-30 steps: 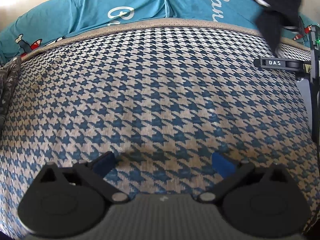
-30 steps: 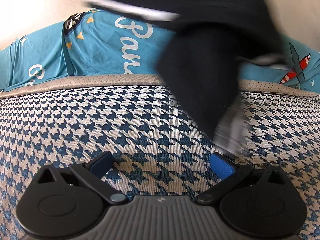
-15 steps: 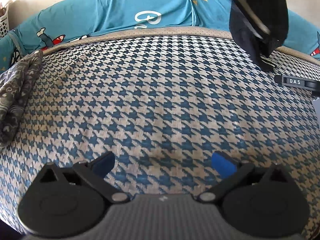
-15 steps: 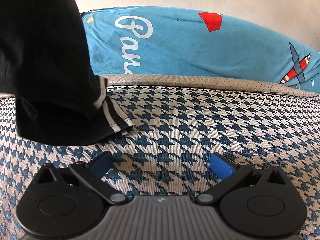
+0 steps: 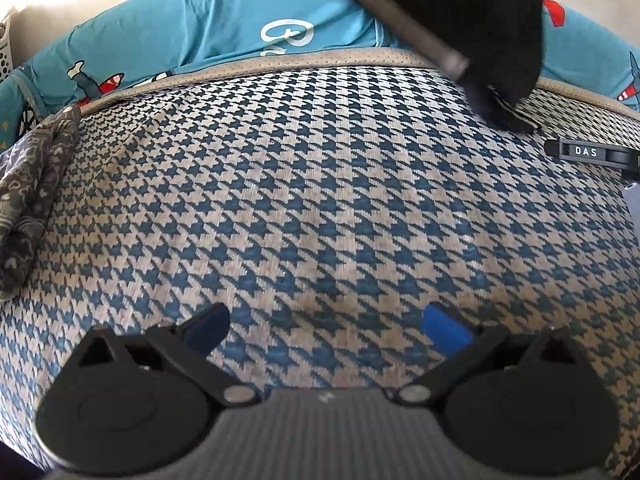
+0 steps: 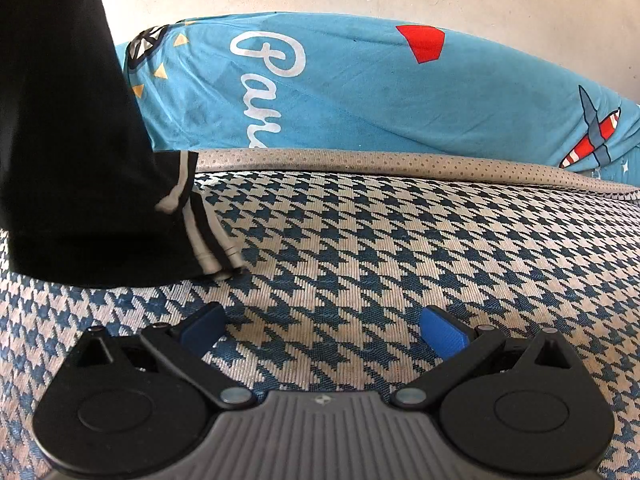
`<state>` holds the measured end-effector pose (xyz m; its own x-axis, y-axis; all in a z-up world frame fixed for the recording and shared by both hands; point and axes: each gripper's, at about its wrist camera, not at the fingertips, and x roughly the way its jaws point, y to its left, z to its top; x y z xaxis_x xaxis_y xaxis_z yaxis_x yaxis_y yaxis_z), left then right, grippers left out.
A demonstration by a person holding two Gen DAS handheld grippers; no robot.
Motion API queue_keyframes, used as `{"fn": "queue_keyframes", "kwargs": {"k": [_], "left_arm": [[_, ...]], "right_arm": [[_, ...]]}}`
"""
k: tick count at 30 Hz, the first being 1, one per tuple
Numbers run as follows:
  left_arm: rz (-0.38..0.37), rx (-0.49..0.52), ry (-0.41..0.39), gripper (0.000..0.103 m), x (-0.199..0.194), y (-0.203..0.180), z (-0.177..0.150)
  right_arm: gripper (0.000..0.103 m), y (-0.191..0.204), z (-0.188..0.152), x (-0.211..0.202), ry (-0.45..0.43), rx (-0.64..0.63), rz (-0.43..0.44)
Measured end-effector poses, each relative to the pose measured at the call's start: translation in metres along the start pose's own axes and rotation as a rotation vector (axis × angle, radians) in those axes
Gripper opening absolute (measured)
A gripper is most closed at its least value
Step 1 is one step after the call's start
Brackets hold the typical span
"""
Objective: Fold clothes
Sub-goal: 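Drop the black striped garment onto the houndstooth mattress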
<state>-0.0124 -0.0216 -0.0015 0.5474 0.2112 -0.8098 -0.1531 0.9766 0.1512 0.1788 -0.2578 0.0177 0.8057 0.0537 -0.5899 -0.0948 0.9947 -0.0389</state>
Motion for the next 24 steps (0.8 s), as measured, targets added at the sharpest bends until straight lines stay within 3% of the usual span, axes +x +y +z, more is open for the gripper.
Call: {"fn": "queue_keyframes", "kwargs": {"k": [11, 24], "left_arm": [[-0.005, 0.01, -0.049, 0.103, 0.0, -0.009, -0.002], [-0.085, -0.075, 0.013, 0.103, 0.019, 0.016, 0.014]], "right_arm": [[0.103, 0.001, 0.0, 0.001, 0.0, -0.001, 0.0], [0.103, 0.0, 0.0, 0.001, -0.001, -0.002, 0.0]]}}
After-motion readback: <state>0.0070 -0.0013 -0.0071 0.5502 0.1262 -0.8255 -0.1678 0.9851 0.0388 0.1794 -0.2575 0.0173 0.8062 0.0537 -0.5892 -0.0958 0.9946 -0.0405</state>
